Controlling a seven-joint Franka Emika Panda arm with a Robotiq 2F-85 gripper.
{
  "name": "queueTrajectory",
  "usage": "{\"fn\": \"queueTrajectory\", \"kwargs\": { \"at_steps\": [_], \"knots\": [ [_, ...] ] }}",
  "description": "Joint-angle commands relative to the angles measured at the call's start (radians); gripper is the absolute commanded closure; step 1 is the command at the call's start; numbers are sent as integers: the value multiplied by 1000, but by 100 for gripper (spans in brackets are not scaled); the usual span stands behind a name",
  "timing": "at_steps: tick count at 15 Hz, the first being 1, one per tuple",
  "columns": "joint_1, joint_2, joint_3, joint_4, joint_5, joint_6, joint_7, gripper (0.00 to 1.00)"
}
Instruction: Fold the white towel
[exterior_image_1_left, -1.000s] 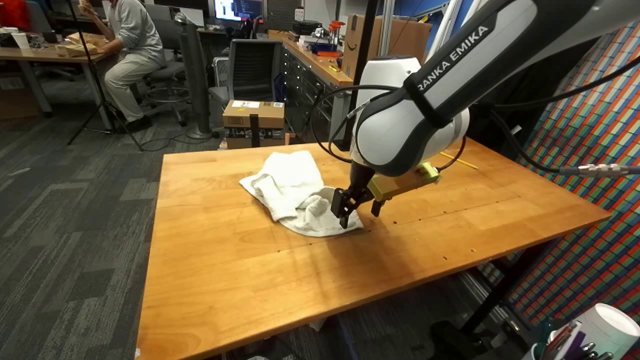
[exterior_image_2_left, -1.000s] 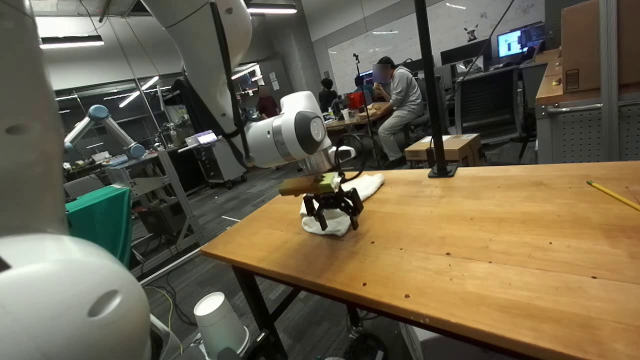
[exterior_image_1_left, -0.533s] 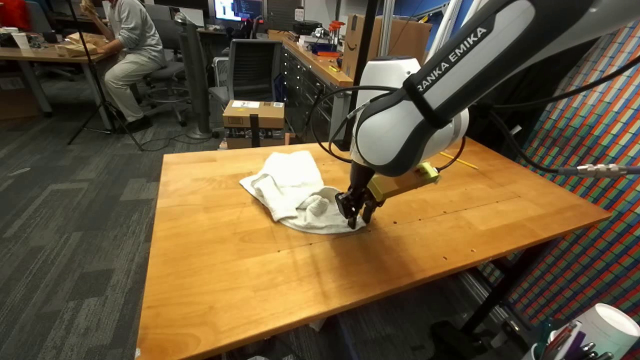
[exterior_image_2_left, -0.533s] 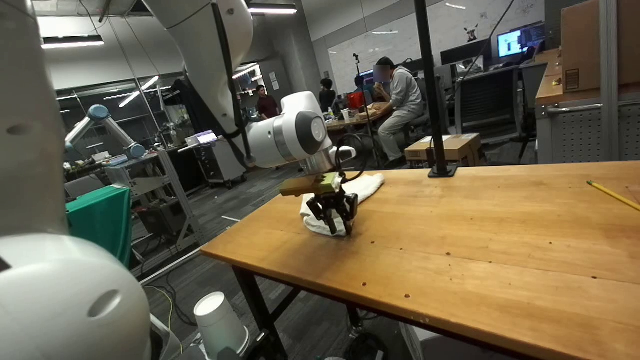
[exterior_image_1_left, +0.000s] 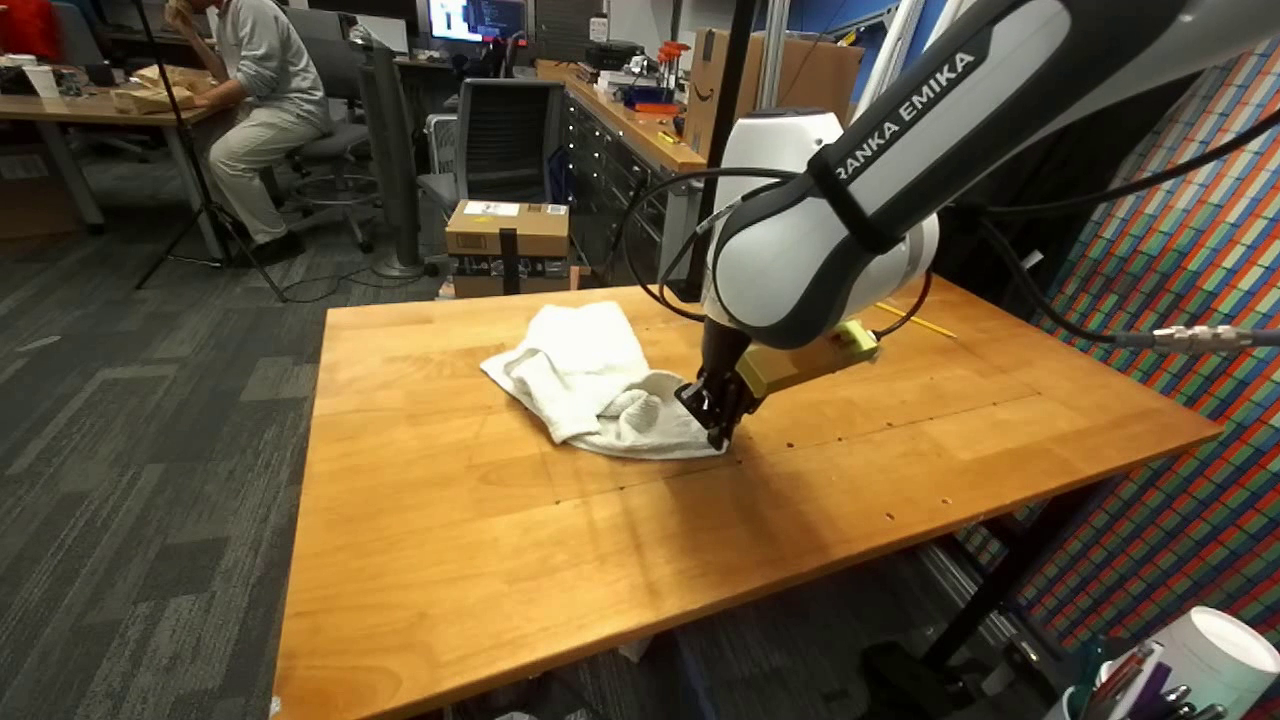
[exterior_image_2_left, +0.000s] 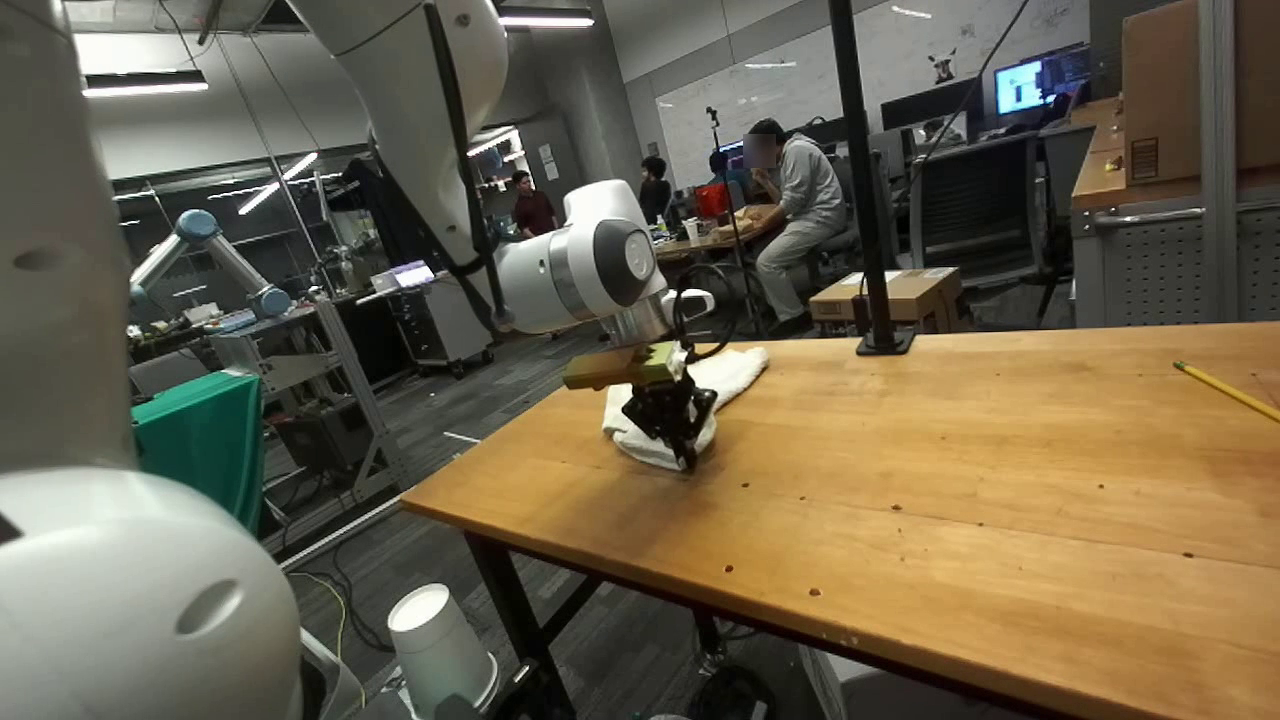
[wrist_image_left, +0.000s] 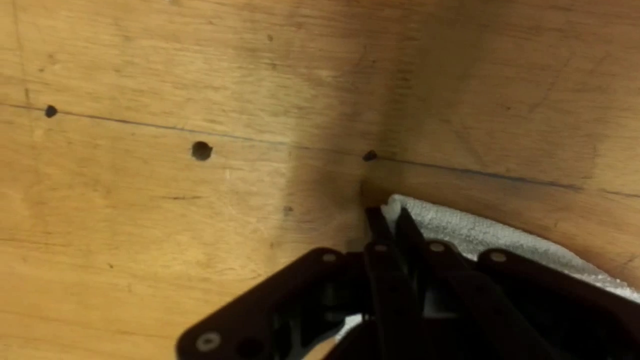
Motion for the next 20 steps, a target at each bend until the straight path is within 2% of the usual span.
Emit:
{"fn": "queueTrajectory", "kwargs": {
  "at_steps": [1, 6, 11, 16, 20],
  "knots": [
    [14, -43, -27, 14, -56, 4, 24, 97],
    [15, -86, -50, 69, -174, -15, 69, 97],
    [14, -97, -43, 132, -218, -83, 89, 97],
    [47, -53, -12, 292, -286, -205, 88, 97],
    [94, 13, 22, 463, -313, -316, 77, 97]
  ]
}}
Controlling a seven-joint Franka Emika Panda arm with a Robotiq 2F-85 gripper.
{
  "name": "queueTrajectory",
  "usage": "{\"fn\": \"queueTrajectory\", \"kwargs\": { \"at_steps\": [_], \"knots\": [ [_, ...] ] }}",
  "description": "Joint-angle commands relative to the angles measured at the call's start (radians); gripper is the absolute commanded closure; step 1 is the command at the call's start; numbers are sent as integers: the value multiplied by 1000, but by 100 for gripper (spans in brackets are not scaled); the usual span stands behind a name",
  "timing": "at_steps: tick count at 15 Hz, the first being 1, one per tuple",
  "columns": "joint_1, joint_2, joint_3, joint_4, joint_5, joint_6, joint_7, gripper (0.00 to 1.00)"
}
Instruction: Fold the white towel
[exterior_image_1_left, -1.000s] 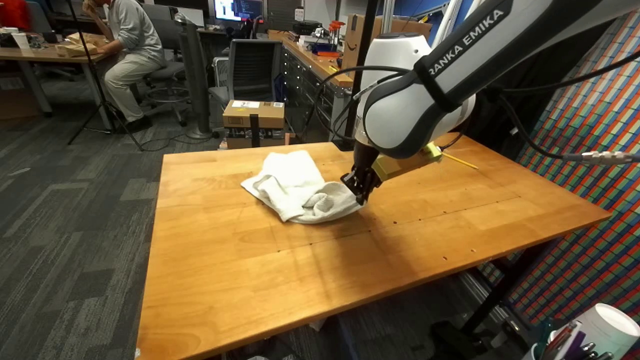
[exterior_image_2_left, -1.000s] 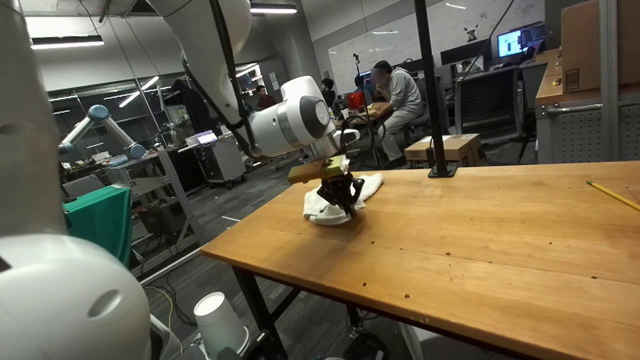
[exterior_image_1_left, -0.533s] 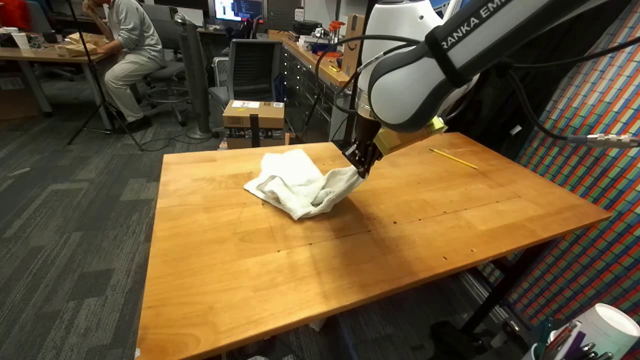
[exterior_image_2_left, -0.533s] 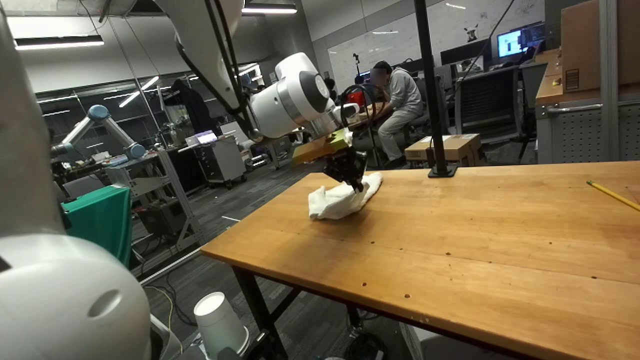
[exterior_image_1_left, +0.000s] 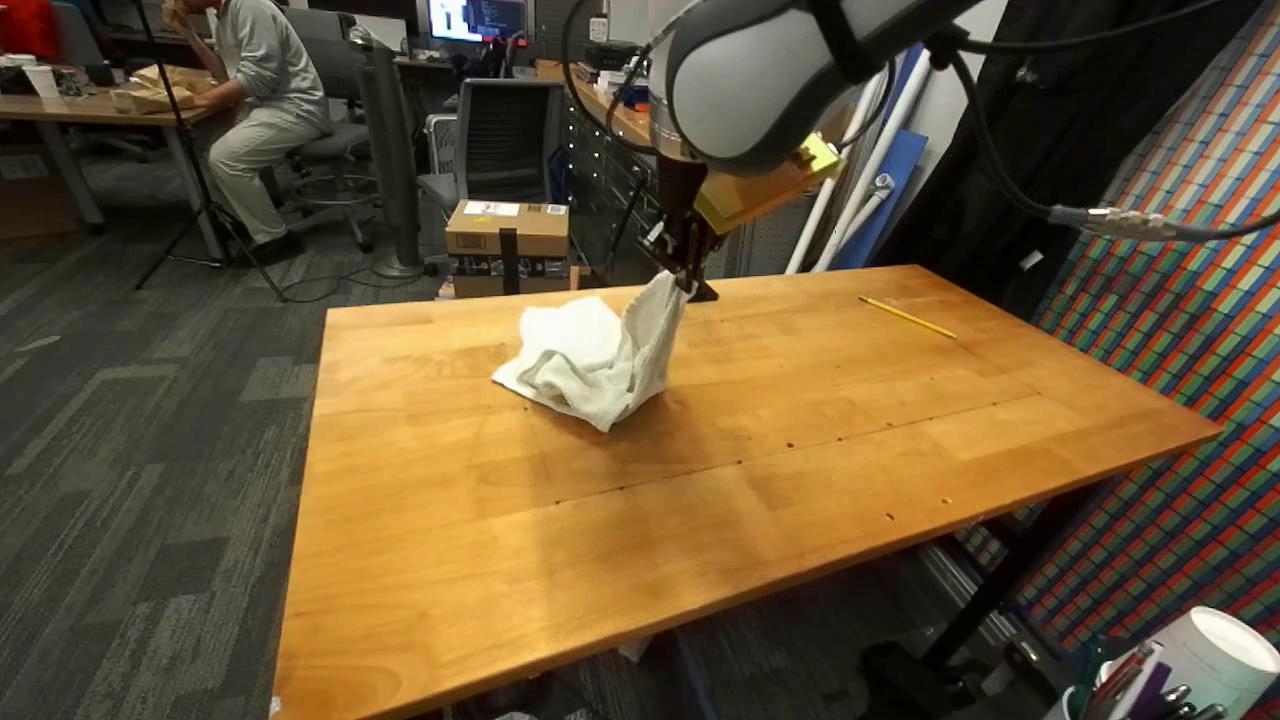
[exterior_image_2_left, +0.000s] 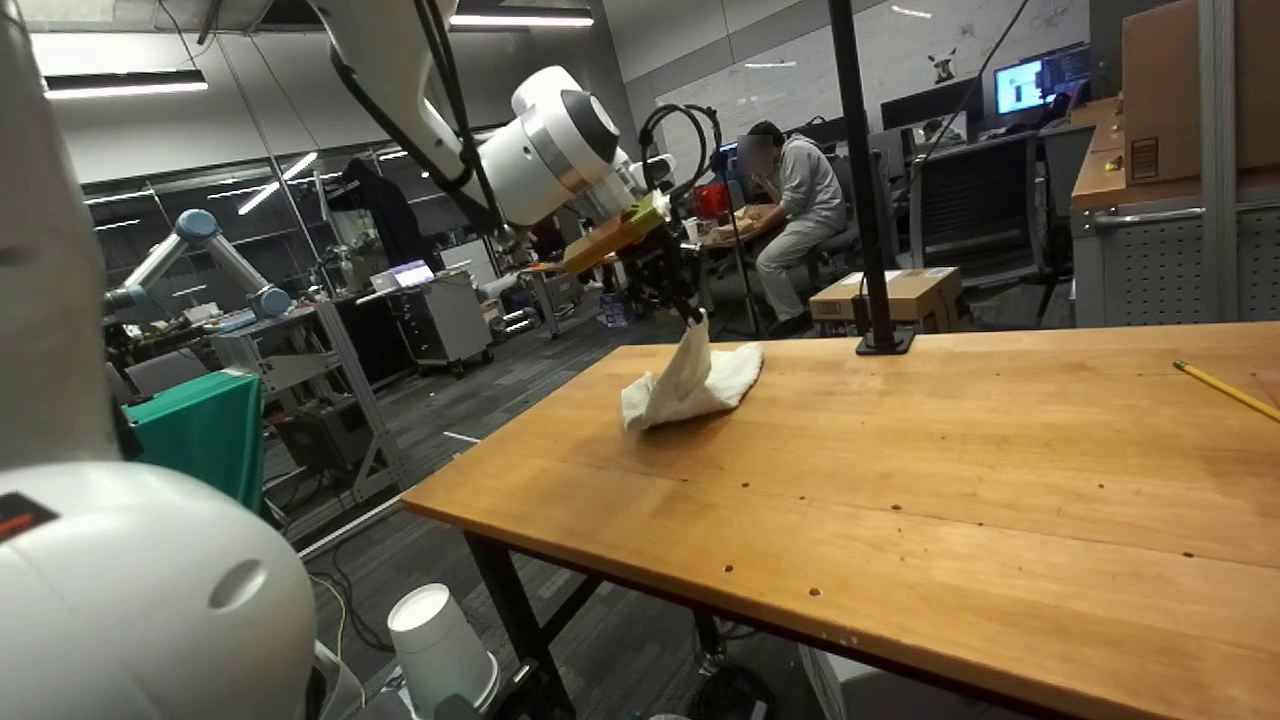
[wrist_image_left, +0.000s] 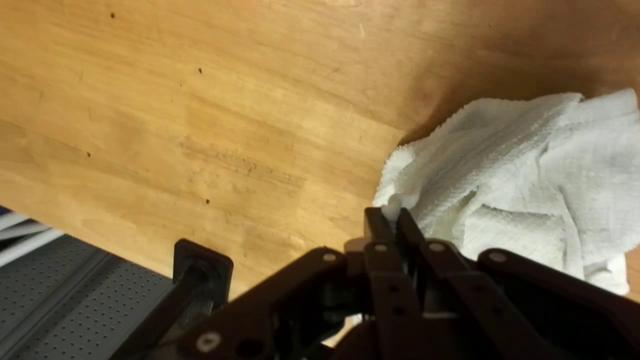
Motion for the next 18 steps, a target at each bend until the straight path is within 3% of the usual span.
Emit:
{"fn": "queueTrajectory", "kwargs": {
  "at_steps": [1, 9, 13, 18],
  "knots": [
    [46, 87, 24, 187, -48, -114, 8, 97],
    [139, 211, 40, 368, -76, -230, -48, 97],
    [145, 253, 33, 420, -73, -224, -98, 97],
    [145, 316, 21, 587, -62, -208, -146, 97]
  ]
}}
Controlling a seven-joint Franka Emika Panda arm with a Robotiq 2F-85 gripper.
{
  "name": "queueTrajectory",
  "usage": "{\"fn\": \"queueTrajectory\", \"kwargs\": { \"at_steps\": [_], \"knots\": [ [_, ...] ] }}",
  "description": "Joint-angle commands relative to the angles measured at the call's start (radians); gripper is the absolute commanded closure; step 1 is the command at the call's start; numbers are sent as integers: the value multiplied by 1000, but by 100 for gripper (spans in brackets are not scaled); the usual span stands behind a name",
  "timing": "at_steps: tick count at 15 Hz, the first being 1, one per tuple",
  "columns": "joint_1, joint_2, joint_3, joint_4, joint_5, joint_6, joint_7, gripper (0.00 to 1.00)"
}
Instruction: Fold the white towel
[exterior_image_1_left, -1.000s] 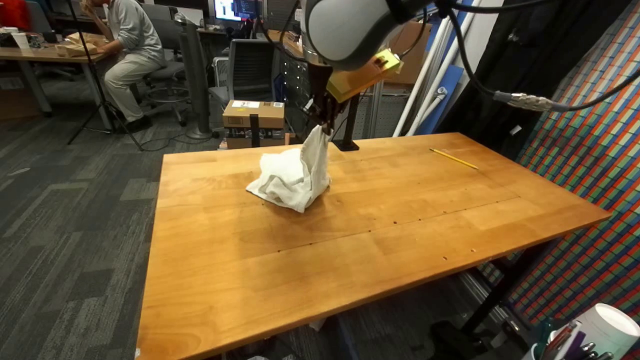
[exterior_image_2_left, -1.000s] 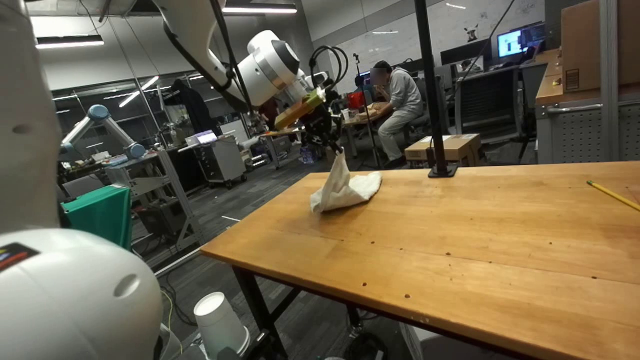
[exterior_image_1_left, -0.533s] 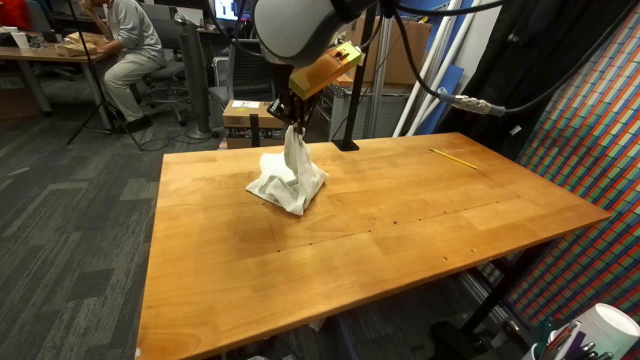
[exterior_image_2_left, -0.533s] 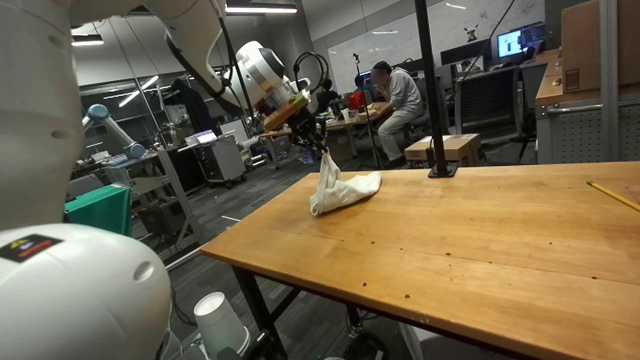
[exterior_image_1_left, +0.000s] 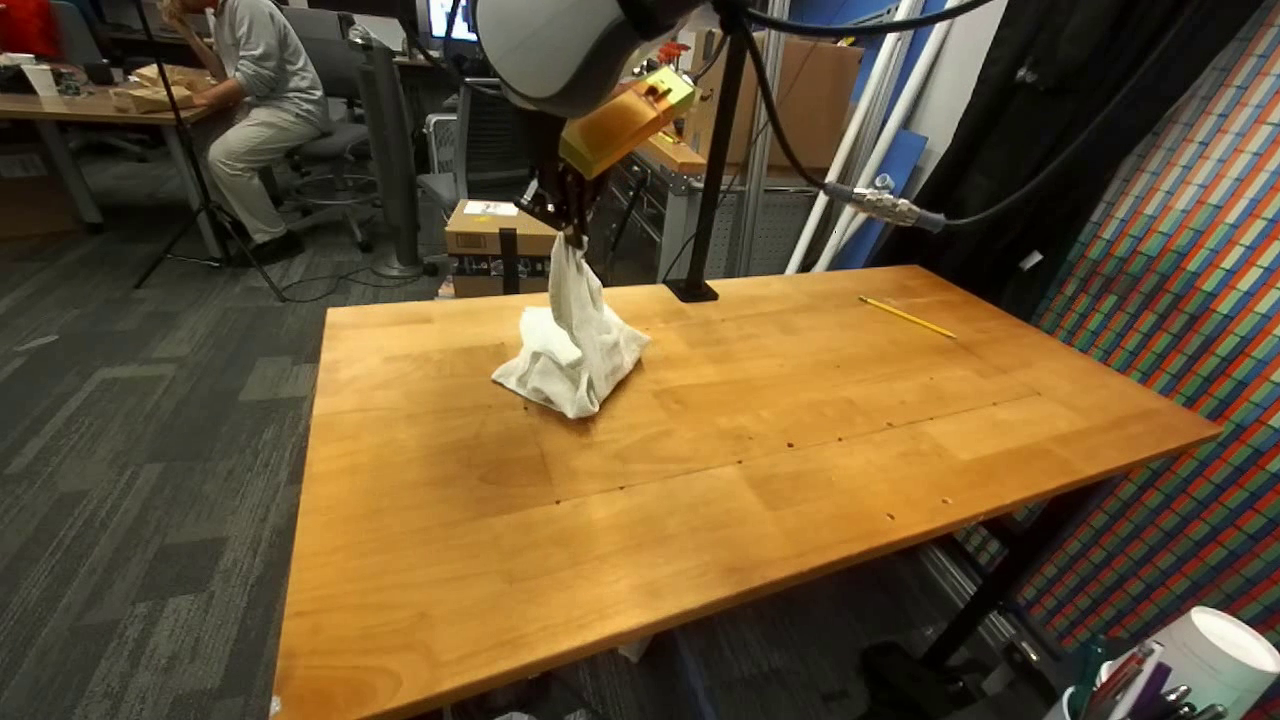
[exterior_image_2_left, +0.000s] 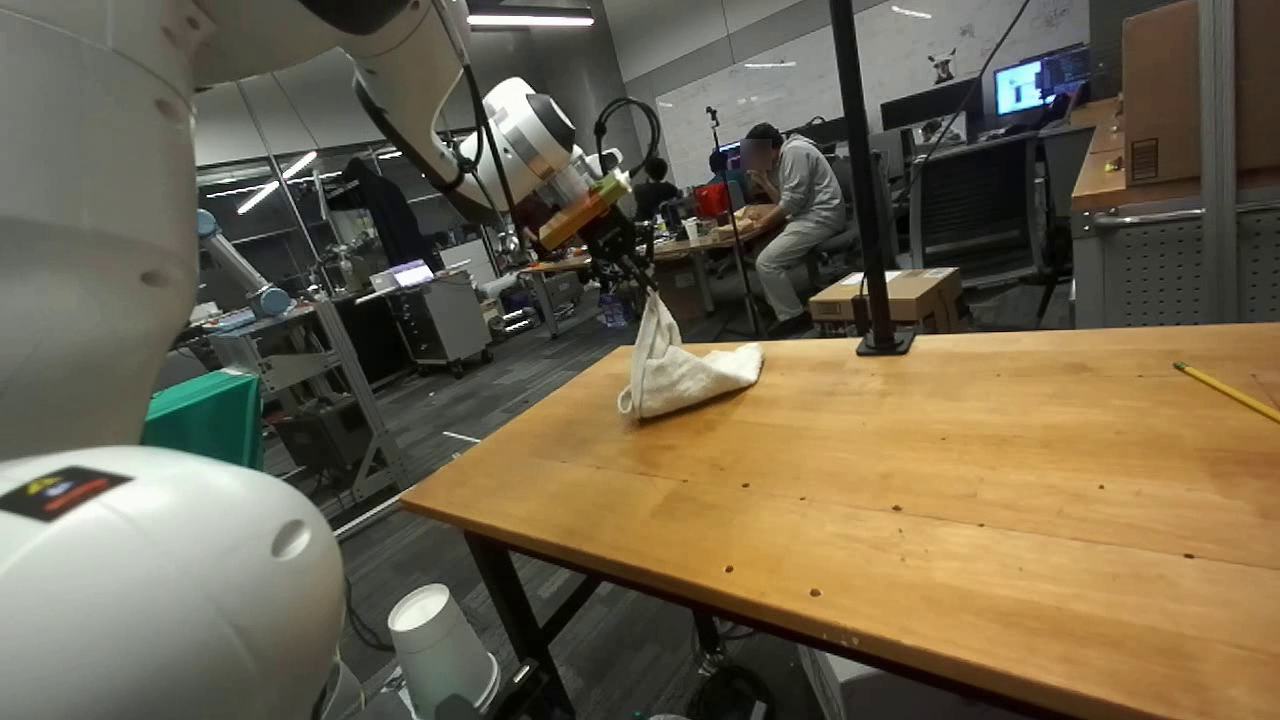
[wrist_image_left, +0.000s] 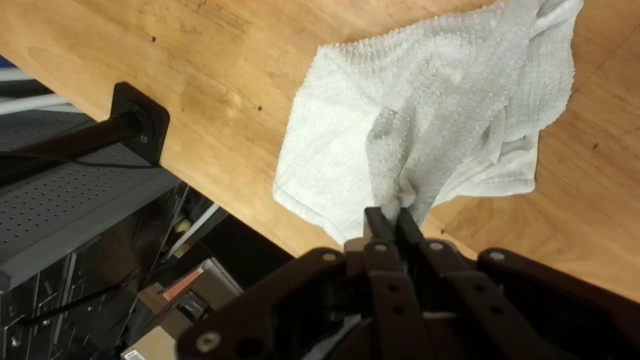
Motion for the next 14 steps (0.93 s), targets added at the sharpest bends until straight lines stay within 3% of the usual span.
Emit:
{"fn": "queueTrajectory", "kwargs": {
  "at_steps": [1, 7, 14],
  "knots": [
    [3, 75, -16, 185, 3, -11, -50, 97],
    [-12, 199, -58, 383, 26, -26, -105, 97],
    [-49, 313, -92, 466, 99, -72, -145, 96]
  ]
}}
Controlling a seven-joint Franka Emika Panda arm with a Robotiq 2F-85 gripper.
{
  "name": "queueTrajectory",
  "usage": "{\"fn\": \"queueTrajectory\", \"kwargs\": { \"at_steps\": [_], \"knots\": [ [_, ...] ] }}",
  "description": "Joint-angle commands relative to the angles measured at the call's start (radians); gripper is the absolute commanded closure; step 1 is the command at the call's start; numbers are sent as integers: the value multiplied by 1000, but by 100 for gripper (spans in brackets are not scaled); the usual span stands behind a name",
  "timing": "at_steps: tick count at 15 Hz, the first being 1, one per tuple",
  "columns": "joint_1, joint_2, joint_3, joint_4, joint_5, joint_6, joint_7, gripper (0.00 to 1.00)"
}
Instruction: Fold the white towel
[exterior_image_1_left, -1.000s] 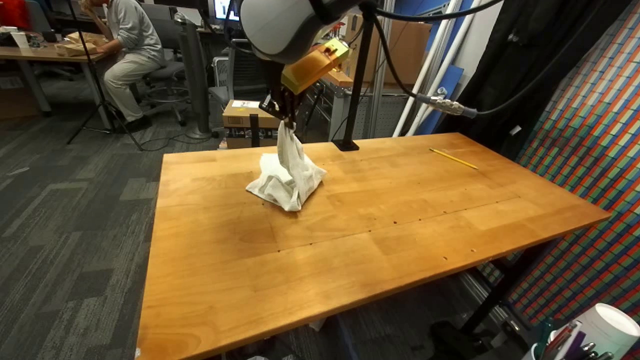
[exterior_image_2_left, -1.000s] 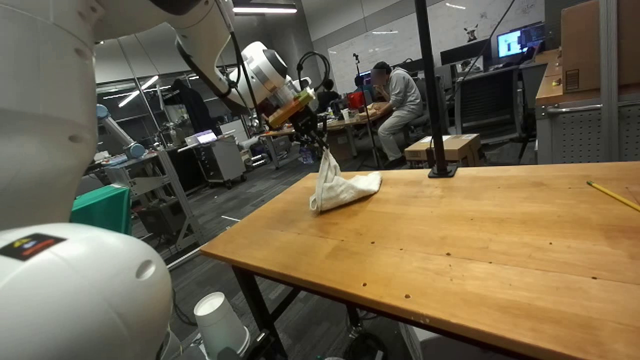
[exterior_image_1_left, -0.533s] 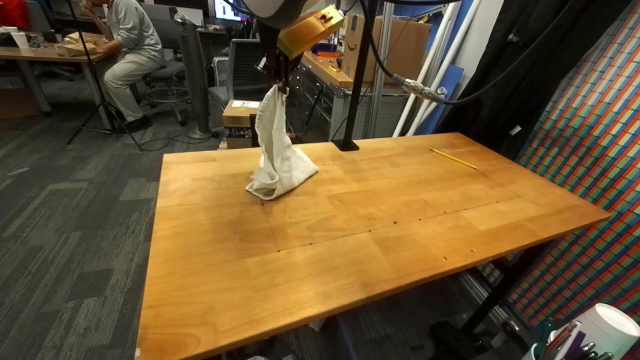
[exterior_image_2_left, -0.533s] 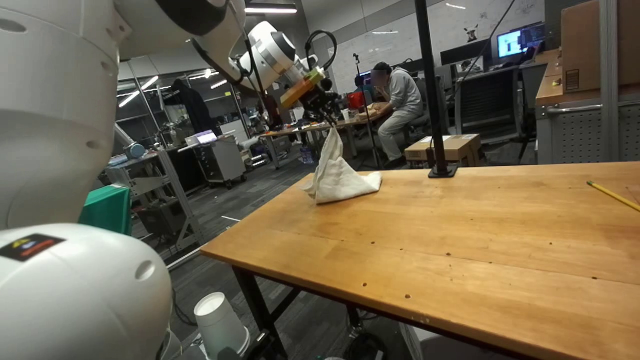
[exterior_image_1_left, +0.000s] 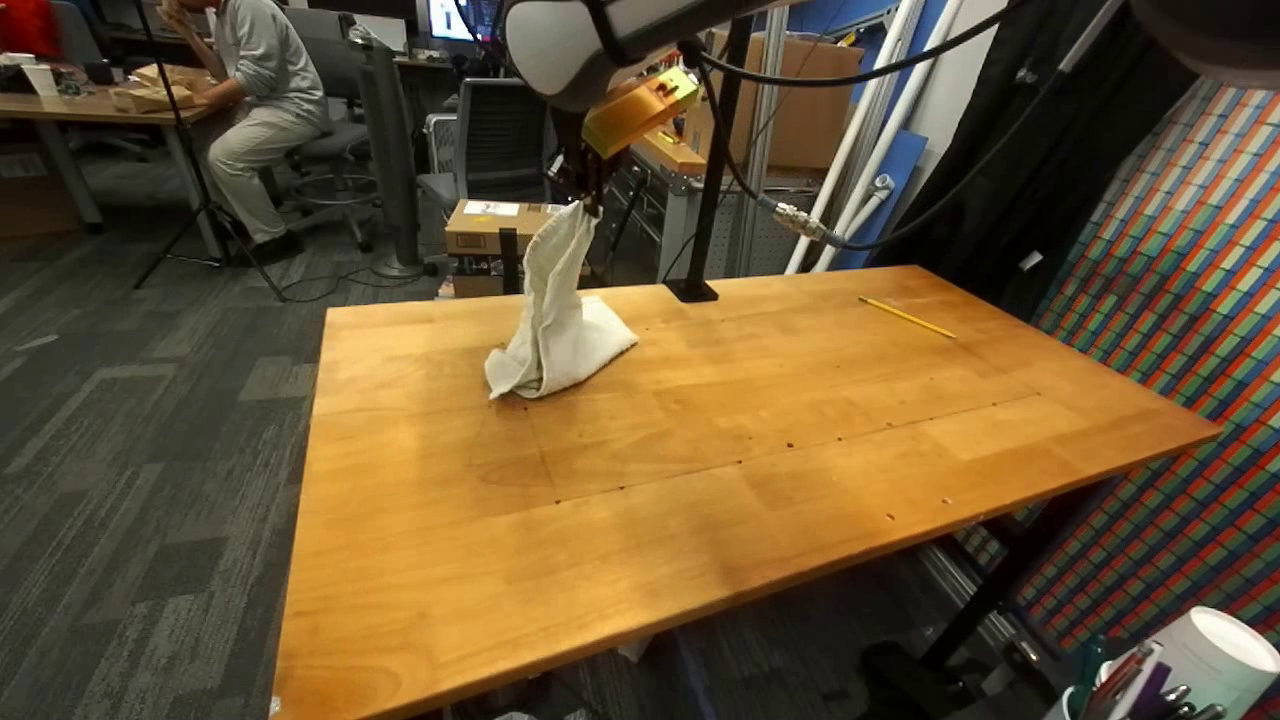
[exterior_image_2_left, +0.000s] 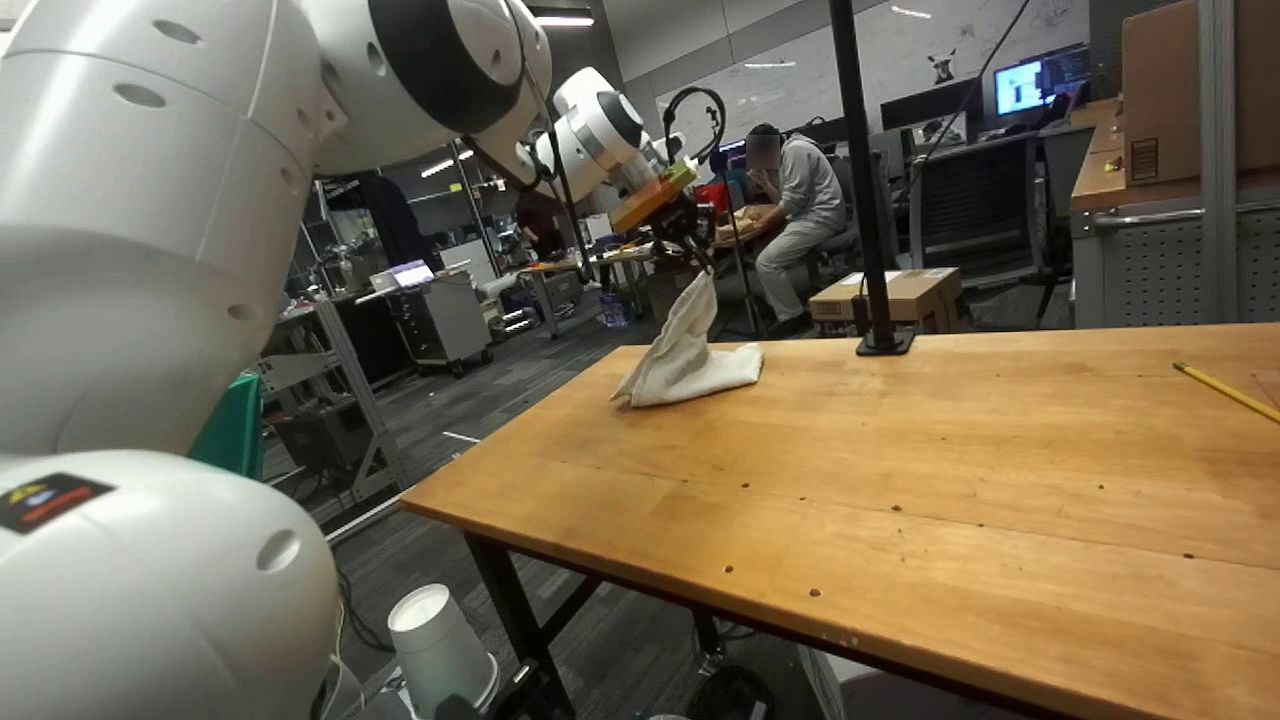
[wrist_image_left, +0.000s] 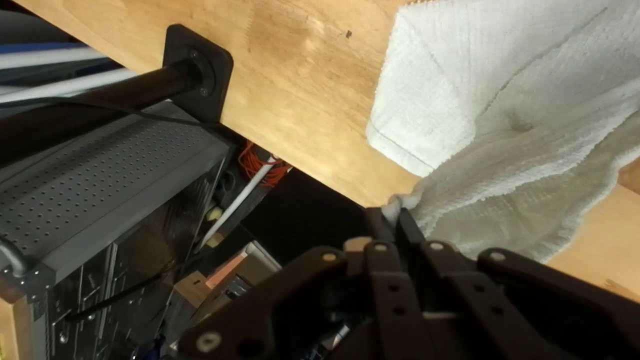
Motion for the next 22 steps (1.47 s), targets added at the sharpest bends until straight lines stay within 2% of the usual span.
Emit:
{"fn": "queueTrajectory", "kwargs": {
  "at_steps": [1, 5, 6, 7, 8, 9, 11, 13, 14, 20, 21, 22],
  "knots": [
    [-11, 59, -12, 86, 47, -49, -41, 95],
    [-18, 68, -24, 104, 50, -60, -39, 86],
    [-19, 66, -26, 107, 51, -64, -37, 88],
    [-20, 62, -29, 107, 51, -69, -34, 73],
    [-20, 58, -32, 107, 51, -71, -33, 73],
    [-20, 52, -36, 102, 49, -70, -30, 80],
    [-20, 43, -43, 97, 45, -73, -26, 78],
    [-30, 27, -36, 76, 32, -69, -19, 52],
    [-31, 20, -37, 68, 30, -68, -18, 52],
    [-38, -11, -47, 37, 24, -60, -7, 7],
    [-39, -12, -48, 35, 26, -60, -7, 1],
    [-40, -13, -47, 32, 30, -61, -7, 0]
  ]
}}
